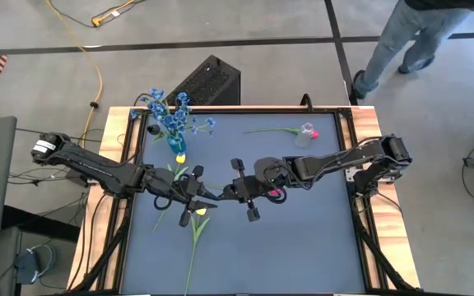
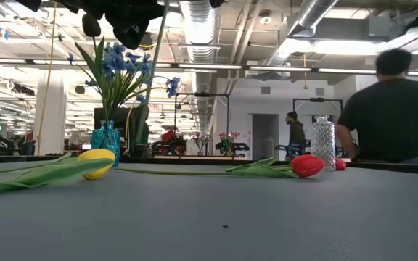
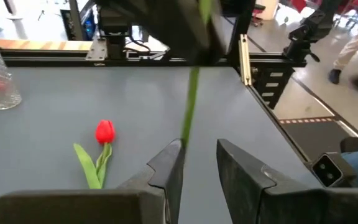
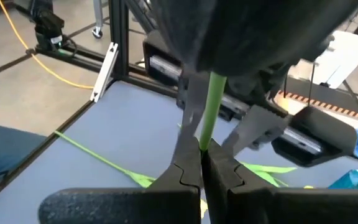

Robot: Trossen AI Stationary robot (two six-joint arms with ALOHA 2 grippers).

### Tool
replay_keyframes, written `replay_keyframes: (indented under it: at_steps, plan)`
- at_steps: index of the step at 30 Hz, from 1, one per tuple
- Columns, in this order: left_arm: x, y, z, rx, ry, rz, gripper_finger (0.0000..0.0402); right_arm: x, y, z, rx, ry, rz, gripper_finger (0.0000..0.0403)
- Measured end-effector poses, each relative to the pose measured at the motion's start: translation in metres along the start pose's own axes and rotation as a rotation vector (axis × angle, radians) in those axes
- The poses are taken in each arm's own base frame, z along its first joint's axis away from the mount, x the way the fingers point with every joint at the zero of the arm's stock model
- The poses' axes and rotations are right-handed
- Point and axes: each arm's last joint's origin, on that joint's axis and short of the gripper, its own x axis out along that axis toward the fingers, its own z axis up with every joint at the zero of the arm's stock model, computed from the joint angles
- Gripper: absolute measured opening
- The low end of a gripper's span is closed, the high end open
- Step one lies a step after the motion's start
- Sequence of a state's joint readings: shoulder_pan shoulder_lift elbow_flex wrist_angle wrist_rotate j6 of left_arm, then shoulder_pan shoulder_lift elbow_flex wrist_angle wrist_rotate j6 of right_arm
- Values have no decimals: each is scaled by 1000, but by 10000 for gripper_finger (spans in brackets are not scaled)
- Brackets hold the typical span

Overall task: Sort flowers into vase by color
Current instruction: Put the black tulip into the blue vase

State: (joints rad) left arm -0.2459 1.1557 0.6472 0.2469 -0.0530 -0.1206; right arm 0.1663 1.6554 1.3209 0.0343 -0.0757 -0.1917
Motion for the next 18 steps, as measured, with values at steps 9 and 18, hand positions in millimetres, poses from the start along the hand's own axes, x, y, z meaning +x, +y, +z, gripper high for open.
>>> replay_keyframes:
  at_steps: [9,18]
  plan:
    - [0,0,0,8,0,16,86,0,-2,1,8,-14,-6,27]
    - [0,0,0,23,0,15,10,0,-2,1,10,-15,-2,47]
